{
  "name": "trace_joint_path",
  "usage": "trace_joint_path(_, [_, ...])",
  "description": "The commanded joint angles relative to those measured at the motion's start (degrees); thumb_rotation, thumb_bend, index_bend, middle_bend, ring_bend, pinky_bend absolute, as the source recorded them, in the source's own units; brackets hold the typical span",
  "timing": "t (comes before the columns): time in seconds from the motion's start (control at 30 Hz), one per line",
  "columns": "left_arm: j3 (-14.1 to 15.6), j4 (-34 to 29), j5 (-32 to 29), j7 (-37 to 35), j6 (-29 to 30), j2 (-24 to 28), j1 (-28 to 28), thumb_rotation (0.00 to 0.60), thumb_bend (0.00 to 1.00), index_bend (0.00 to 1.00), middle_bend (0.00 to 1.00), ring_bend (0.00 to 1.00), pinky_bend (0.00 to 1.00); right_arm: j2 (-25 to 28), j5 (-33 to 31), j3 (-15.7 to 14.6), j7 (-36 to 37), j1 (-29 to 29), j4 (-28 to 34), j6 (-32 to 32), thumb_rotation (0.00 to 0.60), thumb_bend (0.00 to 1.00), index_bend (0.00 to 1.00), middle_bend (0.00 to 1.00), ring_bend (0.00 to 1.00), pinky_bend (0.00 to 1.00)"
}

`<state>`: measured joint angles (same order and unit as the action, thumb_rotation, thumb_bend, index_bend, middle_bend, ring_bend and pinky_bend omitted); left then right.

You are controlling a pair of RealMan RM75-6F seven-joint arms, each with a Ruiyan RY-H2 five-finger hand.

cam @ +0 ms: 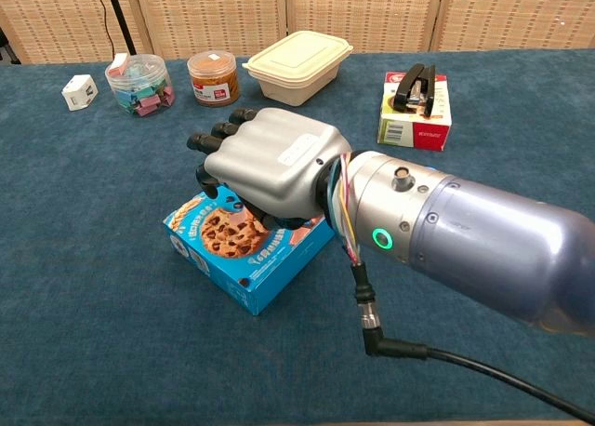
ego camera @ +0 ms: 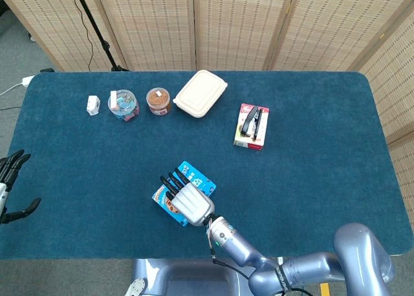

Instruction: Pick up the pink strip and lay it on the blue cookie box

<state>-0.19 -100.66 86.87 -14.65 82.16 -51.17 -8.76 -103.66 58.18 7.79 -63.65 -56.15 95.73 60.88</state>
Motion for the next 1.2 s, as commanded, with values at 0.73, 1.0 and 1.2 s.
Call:
trace_joint_path(0.73, [-0.2,-0.2,1.0,1.1,-0.4,-0.2,0.4,0.6,0.27,0.0,0.0,0.0,0.0,2.1,0.5,-3.8,-0.2,1.4,-0.3,2.6,0.6,1.0,0.29,0.0,0.0,0.0])
trace_joint_path(1.0, [-0.4,-0.3,1.0,1.7,-0.6,-0.4,0.4,0.6,0.27,0.0,0.0,0.0,0.0,4.0,3.0,-4.9,1.6,2.8,1.1,3.7,0.6,1.0,0.29,0.0,0.0,0.0])
trace_joint_path(1.2, [-0.4,-0.3,1.2,2.0,-0.5,-0.5,0.5,0.6,0.27,0.0,0.0,0.0,0.0,4.2,4.3,-5.4,2.6,3.4,1.6,3.5,0.6,1.0,0.29,0.0,0.0,0.0])
